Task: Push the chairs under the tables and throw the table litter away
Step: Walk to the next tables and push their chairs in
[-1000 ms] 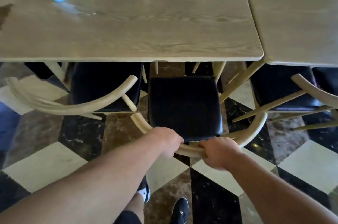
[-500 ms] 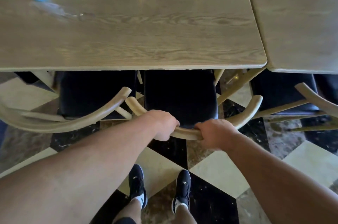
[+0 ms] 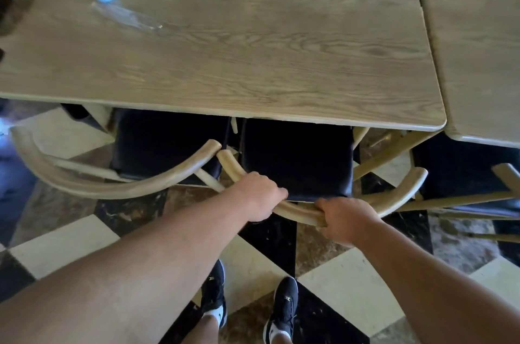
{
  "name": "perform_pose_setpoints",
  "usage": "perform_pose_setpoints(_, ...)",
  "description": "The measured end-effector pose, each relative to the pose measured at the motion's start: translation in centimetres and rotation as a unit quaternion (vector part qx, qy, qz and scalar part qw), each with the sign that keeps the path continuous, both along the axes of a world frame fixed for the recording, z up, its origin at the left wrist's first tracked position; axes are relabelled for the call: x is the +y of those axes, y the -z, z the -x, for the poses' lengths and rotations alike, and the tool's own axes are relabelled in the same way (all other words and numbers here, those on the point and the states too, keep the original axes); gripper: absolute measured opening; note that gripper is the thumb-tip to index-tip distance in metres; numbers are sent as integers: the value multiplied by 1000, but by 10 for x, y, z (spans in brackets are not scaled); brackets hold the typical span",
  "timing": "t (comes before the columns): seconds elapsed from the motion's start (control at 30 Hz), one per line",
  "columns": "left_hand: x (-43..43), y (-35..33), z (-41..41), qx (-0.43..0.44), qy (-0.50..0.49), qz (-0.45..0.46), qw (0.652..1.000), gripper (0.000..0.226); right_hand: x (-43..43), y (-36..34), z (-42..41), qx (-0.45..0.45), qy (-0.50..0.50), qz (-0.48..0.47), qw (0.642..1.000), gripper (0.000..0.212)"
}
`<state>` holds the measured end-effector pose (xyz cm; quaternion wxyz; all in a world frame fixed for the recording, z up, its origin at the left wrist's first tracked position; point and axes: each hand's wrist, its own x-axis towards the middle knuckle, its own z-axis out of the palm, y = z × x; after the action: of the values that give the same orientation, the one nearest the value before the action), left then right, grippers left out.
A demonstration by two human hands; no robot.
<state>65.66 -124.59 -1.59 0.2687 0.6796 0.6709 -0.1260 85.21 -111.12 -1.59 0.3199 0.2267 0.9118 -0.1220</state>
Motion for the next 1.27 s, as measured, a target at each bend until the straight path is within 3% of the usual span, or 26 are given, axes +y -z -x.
perform_pose_setpoints(0.13, -53, 3, 43, 38, -29, -155, 987, 47, -8, 0, 1, -36, 28, 2, 999, 30)
perform_pose_setpoints(0.23, -96, -6, 91, 89, -150, -271, 947, 74, -18, -5, 22, -32, 44, 23, 998, 51)
perform_pose_setpoints(0.27, -108, -7, 107, 111, -203, -265, 936, 80, -25, -6, 36, -22, 43, 36, 998, 59)
perform_pose_setpoints(0.33, -126, -6, 132, 131, -275, -145, 941, 85, -44, -5, 68, 4, 38, 56, 998, 66)
perform_pose_setpoints(0.43, -139, 0, 152, 73, -311, 29, 947, 59, -72, 1, 107, 32, 36, 72, 996, 61)
perform_pose_setpoints(0.53, -146, 6, 157, 69, -296, 21, 952, 42, -80, 5, 119, 25, 17, 48, 998, 55)
perform_pose_setpoints(0.8, -161, 5, 163, 75, -262, 37, 961, 36, -83, 5, 119, 22, 4, 18, 1000, 53)
perform_pose_setpoints(1.0, -161, 1, 160, 65, -289, 68, 953, 46, -85, 5, 118, 13, 20, 20, 1000, 53)
perform_pose_setpoints(1.13, -150, -22, 161, -13, -343, 129, 930, 78, -81, -19, 126, -26, 57, 37, 997, 75)
perform_pose_setpoints(1.27, -137, -89, 155, -15, -351, 18, 936, 72, -60, -98, 133, 95, 33, -2, 995, 76)
